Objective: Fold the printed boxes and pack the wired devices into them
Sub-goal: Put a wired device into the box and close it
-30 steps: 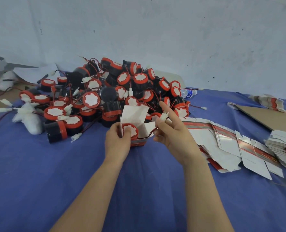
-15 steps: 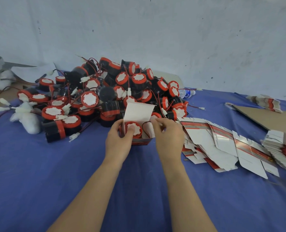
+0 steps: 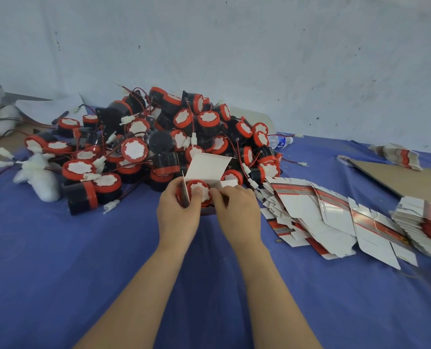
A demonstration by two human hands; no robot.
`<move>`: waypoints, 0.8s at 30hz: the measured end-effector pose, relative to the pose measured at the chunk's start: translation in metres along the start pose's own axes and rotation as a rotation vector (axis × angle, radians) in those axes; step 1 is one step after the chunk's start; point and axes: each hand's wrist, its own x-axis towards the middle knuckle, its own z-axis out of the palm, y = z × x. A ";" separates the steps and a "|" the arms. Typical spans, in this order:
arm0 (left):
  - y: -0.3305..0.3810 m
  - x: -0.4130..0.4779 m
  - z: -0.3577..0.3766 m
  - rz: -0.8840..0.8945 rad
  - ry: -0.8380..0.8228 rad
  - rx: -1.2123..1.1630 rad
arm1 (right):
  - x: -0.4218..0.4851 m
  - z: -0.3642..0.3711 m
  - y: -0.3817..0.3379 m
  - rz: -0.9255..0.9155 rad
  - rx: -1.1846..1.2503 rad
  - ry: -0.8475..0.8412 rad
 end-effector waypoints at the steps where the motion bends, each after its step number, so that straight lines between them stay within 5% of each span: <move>1: 0.000 0.000 0.000 0.000 -0.004 0.002 | 0.000 -0.001 0.000 -0.007 -0.016 -0.014; 15: -0.004 -0.002 0.002 -0.068 -0.151 0.074 | 0.003 -0.003 0.006 0.206 -0.116 -0.046; 21: -0.006 0.004 -0.001 -0.101 -0.315 0.125 | 0.010 -0.013 0.028 0.628 0.493 -0.175; 24: -0.008 0.001 0.002 -0.022 -0.290 0.266 | 0.010 -0.006 0.027 0.623 0.537 -0.130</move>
